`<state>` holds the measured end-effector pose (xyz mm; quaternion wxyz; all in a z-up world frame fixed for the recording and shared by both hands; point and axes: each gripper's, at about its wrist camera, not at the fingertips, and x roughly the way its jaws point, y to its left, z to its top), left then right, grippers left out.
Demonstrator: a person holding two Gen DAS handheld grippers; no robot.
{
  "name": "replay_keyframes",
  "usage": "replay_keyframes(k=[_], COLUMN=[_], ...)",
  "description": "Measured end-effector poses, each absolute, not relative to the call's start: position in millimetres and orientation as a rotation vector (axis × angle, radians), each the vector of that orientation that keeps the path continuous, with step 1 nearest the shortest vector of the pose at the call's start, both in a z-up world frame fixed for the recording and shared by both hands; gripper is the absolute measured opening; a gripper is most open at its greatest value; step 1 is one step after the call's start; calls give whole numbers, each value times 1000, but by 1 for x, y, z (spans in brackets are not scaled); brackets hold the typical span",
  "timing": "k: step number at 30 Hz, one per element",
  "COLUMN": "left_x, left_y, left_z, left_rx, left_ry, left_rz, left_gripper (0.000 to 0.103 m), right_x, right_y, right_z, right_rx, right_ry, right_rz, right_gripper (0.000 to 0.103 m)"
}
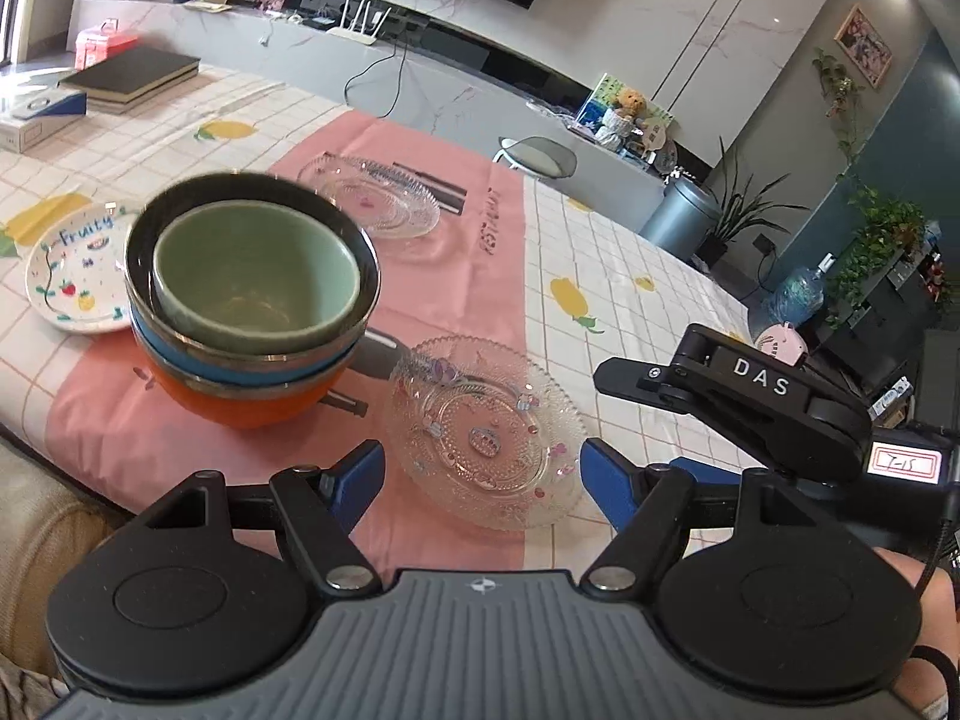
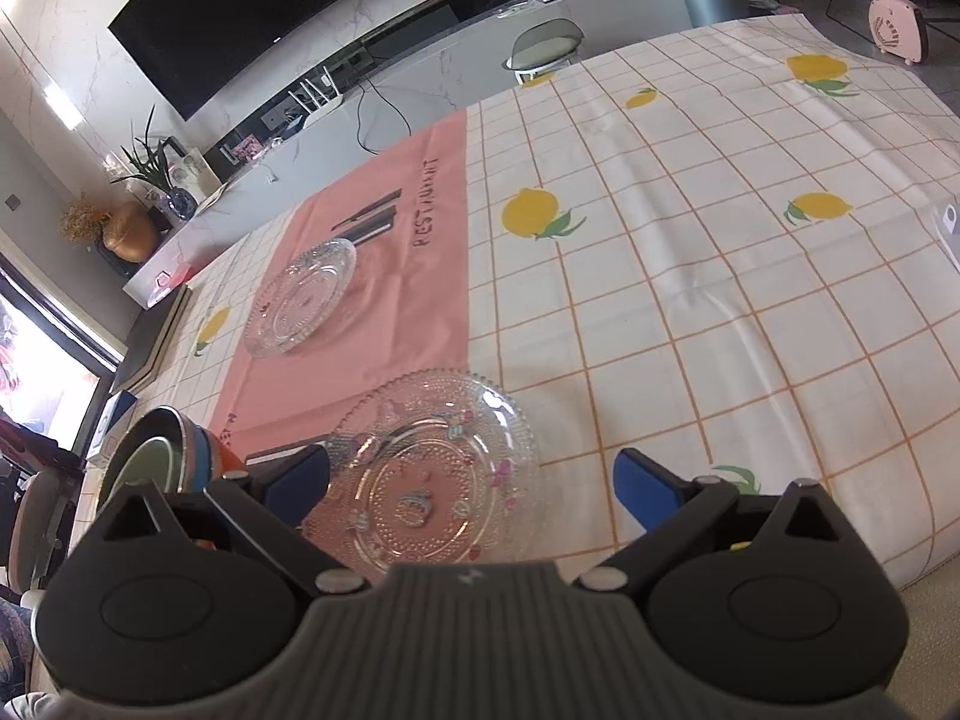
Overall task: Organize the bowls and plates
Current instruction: 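Lower the glass plate onto the cloth and open both grippers, then move both grippers to the white Fruity plate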
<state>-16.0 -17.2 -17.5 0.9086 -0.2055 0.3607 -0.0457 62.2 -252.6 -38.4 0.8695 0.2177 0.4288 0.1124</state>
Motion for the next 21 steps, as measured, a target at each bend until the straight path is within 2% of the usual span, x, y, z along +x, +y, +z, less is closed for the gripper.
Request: replay_keyframes(k=[7, 14, 21], left_x=[-33, -24, 12], left_y=[24, 99, 159], left_z=[34, 68, 65], left_rx=[-372, -465, -395], left_ry=[677, 623, 651], left_rz=[-95, 8, 120], left_gripper=[87, 87, 87], right_x=[46, 46, 80], right_y=[-228, -183, -121], right_z=[8, 56, 87], right_rx=[502, 508, 415], right_ry=[839, 782, 798], right_rz=[364, 557, 788], right_gripper=[99, 99, 99])
